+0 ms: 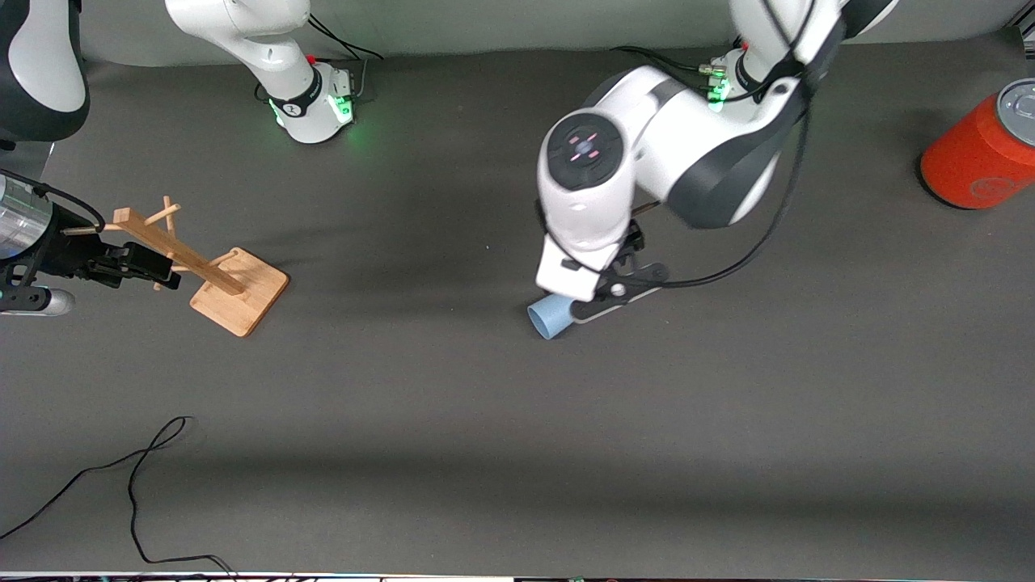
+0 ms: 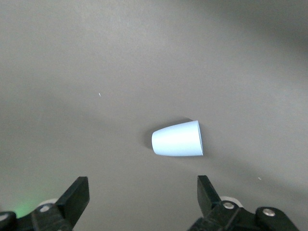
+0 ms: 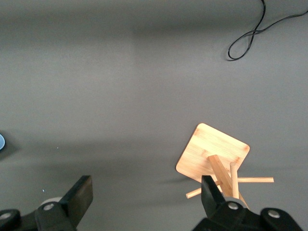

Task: Rotate and upright cup with both arms
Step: 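Grasp the lying cup's rim with the left gripper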

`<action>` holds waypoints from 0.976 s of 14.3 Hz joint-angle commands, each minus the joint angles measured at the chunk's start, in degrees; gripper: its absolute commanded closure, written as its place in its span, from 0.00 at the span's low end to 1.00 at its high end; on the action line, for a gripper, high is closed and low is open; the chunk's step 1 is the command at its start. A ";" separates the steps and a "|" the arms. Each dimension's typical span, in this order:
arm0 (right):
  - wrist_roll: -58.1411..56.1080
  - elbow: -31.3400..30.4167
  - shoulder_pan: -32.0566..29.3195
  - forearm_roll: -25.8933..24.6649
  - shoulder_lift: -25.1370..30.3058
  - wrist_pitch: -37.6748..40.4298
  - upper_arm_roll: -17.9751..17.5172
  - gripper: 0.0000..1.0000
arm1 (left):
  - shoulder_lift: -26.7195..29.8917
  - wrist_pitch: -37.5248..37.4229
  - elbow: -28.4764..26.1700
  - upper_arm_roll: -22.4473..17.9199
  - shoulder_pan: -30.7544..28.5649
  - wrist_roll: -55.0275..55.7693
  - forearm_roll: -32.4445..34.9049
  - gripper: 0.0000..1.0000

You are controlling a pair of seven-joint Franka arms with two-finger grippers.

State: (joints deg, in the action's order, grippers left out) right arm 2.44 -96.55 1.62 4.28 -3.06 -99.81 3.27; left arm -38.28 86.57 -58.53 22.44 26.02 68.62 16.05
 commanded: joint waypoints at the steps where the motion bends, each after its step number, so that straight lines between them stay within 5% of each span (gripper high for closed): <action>1: -1.91 -1.10 0.76 0.55 1.22 0.49 0.77 0.00 | -4.77 0.78 4.39 -3.62 5.60 3.10 3.02 0.00; 5: -2.09 -2.06 0.93 0.55 1.57 0.58 0.77 0.00 | -9.96 6.06 4.65 -12.76 12.99 3.37 2.94 0.00; 14: -1.82 -2.33 0.67 0.55 1.39 -0.21 0.86 0.00 | -17.70 7.21 4.66 -14.88 16.07 3.45 5.31 0.00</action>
State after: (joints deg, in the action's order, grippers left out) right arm 1.89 -97.95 1.87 4.28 -3.00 -99.34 3.32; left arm -53.99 94.01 -56.42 9.40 40.54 71.45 20.27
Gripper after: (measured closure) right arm 0.000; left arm 0.000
